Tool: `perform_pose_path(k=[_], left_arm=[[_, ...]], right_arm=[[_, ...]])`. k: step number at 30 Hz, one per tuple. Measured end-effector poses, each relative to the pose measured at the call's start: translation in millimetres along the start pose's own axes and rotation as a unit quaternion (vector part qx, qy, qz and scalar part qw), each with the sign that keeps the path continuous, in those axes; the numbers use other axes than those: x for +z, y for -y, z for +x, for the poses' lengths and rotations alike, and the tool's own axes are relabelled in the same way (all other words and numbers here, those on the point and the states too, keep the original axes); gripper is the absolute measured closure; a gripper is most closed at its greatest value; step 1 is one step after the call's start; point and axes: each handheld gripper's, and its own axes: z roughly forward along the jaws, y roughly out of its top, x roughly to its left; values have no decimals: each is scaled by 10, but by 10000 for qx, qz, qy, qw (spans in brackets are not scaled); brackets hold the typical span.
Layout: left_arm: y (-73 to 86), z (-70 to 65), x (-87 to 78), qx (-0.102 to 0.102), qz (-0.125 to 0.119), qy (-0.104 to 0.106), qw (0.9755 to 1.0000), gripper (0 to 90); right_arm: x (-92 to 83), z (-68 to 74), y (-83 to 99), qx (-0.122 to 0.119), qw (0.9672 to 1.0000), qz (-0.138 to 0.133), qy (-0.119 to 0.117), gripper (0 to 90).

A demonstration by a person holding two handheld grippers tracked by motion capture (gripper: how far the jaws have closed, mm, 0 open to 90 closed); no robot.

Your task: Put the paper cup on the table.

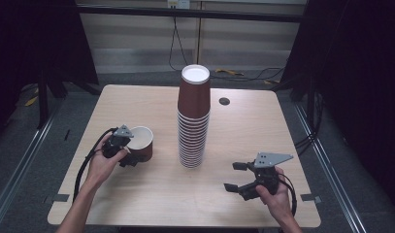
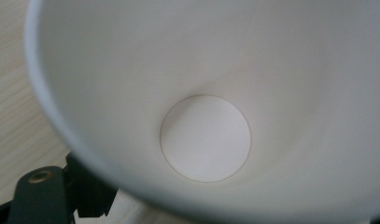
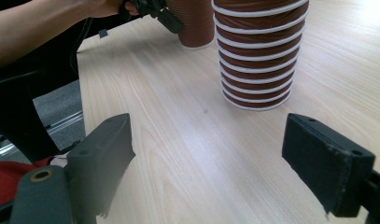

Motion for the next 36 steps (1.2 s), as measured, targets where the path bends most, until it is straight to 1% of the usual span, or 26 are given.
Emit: perform_pose_path(k=[1,2,5,7,8,9,11,13,14,15,17,18,19,21,22,23,24,25,26,28,29,30,31,33,35,36], left_arm=[[16,8,-24,23,7,-37,10000,156],[30,7,-37,13,3,-12,10000,156],[65,-6,-72,-49,-30,-37,10000,157],[98,-23,-124,-32,-134,-67,9999,157],[107,-32,-141,-63,-190,-63,9998,159],[117,-38,-173,-62,-232,-133,9996,160],[144,-52,-216,-142,-376,-151,9991,157],[169,-62,-243,-140,-308,-91,9994,159],[181,-77,-257,-164,-305,-137,9993,160],[196,-90,-278,-178,-374,-157,9990,159],[240,-120,-335,-311,-569,-198,9977,159],[254,-134,-350,-327,-602,-205,9974,158],[271,-150,-370,-293,-612,-233,9974,158],[305,-194,-401,-293,-700,-264,9968,158],[316,-222,-412,-327,-708,-268,9966,158],[322,-240,-427,-261,-732,-329,9964,157],[337,-271,-438,-303,-838,-401,9952,158],[350,-308,-449,-332,-893,-413,9946,157],[366,-346,-462,-269,-898,-409,9948,158],[400,-430,-479,-285,-941,-457,9941,159],[414,-463,-493,-295,-1007,-513,9932,159],[424,-496,-511,-344,-1064,-492,9925,159],[432,-524,-531,-390,-1171,-457,9913,159],[454,-581,-550,-579,-1426,-377,9874,159],[469,-682,-540,-462,-1374,-443,9884,159],[478,-714,-534,-469,-1396,-425,9882,159]], right_arm=[[-2,0,0,-1,10000,-1,10,159],[-5,0,1,-5,10000,-8,16,159],[-8,-2,3,14,10000,-19,37,158],[-7,-4,2,22,10000,-21,46,157],[-7,-3,2,17,10000,-24,55,158],[-8,-3,2,12,10000,-36,56,157],[-12,-2,3,20,10000,-50,80,158],[-19,-4,3,11,9999,-42,140,158],[-20,-4,4,8,9999,-34,168,157],[-21,-4,5,-2,9998,-7,216,157],[-23,1,9,-34,9993,-1,383,157],[-30,9,11,-36,9989,-8,460,157],[-34,10,11,-38,9989,-19,469,157],[-48,13,11,-34,9985,-68,542,157],[-56,14,11,-32,9982,-101,589,157],[-63,15,10,-30,9979,-117,640,157],[-68,16,10,-19,9976,-127,680,157],[-75,19,9,1,9974,-144,705,157],[-83,24,8,1,9971,-148,743,157],[-100,40,5,-5,9964,-154,831,157],[-110,48,6,-4,9961,-147,876,156],[-122,57,12,-6,9958,-126,910,154],[-137,70,23,2,9957,-97,927,150],[-154,88,45,-1,9953,-106,965,143],[-169,112,77,25,9948,-125,1015,139],[-169,118,90,36,9946,-115,1029,139]])
